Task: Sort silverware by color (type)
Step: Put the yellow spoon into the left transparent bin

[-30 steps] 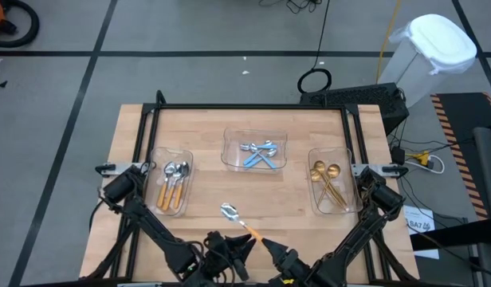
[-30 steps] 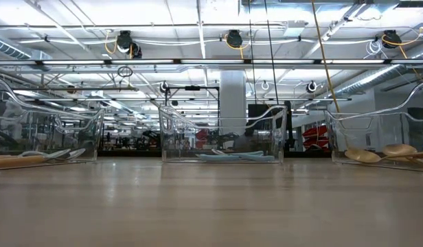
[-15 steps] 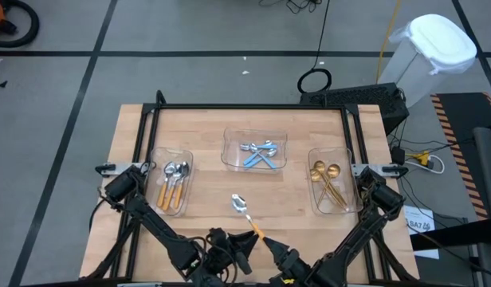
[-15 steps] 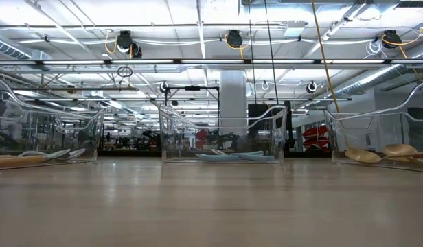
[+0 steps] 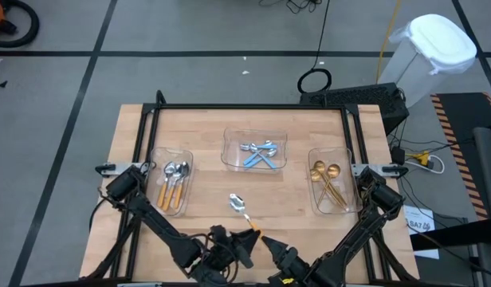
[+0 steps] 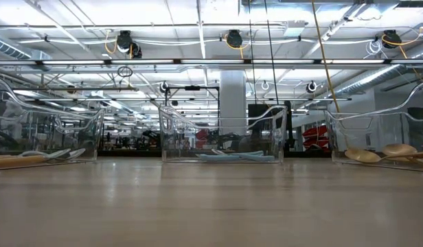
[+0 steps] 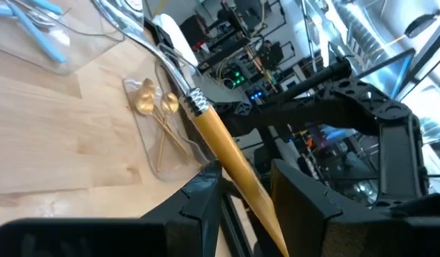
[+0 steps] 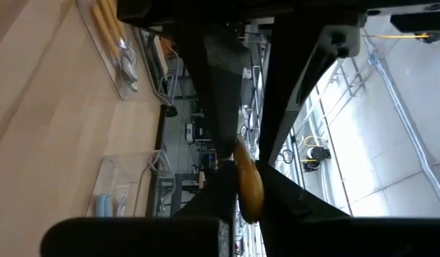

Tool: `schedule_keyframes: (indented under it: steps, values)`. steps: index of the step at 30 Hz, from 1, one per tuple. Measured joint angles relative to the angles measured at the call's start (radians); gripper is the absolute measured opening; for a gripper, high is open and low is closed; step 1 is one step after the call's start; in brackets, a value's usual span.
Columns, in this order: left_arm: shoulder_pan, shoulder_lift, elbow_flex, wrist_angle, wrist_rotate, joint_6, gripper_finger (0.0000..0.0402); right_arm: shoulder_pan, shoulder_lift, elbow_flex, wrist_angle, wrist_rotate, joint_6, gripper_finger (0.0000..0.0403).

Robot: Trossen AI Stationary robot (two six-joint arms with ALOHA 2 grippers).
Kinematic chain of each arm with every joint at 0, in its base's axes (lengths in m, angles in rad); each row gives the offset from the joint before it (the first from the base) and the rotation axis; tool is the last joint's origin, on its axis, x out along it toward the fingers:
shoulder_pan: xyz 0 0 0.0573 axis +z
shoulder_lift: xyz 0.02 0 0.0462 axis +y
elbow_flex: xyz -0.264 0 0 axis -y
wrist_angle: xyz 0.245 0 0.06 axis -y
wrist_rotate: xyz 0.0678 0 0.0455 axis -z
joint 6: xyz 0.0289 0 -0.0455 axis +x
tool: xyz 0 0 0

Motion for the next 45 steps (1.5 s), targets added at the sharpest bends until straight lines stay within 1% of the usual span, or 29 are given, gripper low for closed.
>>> schedule_keyframes:
  steps: [4, 11, 13, 18, 20, 22, 25, 28, 31, 33, 35, 37, 38, 40, 43, 45]
  values:
    - [0.019, 0.000, 0.000, 0.000, 0.027, 0.008, 0.0120, -0.004, 0.000, 0.000, -0.002, 0.000, 0.000, 0.0026]
    - [0.029, 0.000, 0.000, 0.001, 0.028, 0.000, 0.0115, -0.006, 0.000, 0.000, -0.004, 0.000, -0.001, 0.0026]
    - [0.029, 0.000, 0.000, 0.002, 0.028, -0.004, 0.0102, -0.006, 0.000, 0.000, -0.004, 0.000, -0.001, 0.0026]
    - [0.016, -0.002, 0.001, 0.020, 0.019, -0.033, 0.0052, -0.006, 0.000, 0.000, -0.006, 0.008, -0.001, 0.0026]
    - [0.013, -0.003, 0.002, 0.018, 0.011, -0.036, 0.0047, -0.006, 0.000, 0.000, -0.007, 0.014, -0.001, 0.0026]
    - [0.010, -0.003, 0.002, 0.013, 0.009, -0.020, 0.0047, -0.007, 0.000, 0.000, -0.005, 0.007, 0.003, 0.0040]
    - [0.007, -0.003, 0.002, 0.003, 0.008, 0.029, 0.0036, -0.007, 0.000, 0.000, -0.005, -0.017, 0.024, 0.0083]
    - [0.006, -0.003, 0.002, -0.001, 0.009, 0.112, 0.0029, -0.005, 0.000, 0.000, -0.004, -0.028, 0.111, 0.0132]
    - [0.005, -0.003, 0.002, 0.001, 0.010, 0.245, 0.0029, 0.004, 0.000, -0.001, -0.005, -0.033, 0.213, 0.0174]
    - [0.004, -0.003, 0.002, -0.001, 0.012, 0.313, 0.0029, 0.014, 0.000, -0.001, -0.006, -0.065, 0.279, 0.0196]
    - [0.004, -0.010, 0.000, -0.015, 0.049, 0.412, 0.0029, 0.027, 0.000, -0.001, -0.008, -0.099, 0.342, 0.0210]
    - [0.005, -0.027, -0.002, -0.037, 0.115, 0.498, 0.0029, 0.039, 0.000, -0.001, -0.020, -0.120, 0.411, 0.0218]
    - [0.005, -0.039, -0.002, -0.050, 0.140, 0.515, 0.0029, 0.045, 0.000, 0.000, -0.028, -0.140, 0.450, 0.0219]
    - [0.005, -0.068, -0.002, -0.101, 0.157, 0.526, 0.0029, 0.058, 0.000, 0.000, -0.055, -0.184, 0.530, 0.0218]
    - [0.004, -0.125, -0.002, -0.259, 0.188, 0.507, 0.0029, 0.081, 0.000, 0.000, -0.108, -0.243, 0.641, 0.0212]
    - [0.005, -0.166, -0.001, -0.411, 0.200, 0.445, 0.0029, 0.097, 0.000, 0.000, -0.150, -0.272, 0.708, 0.0208]
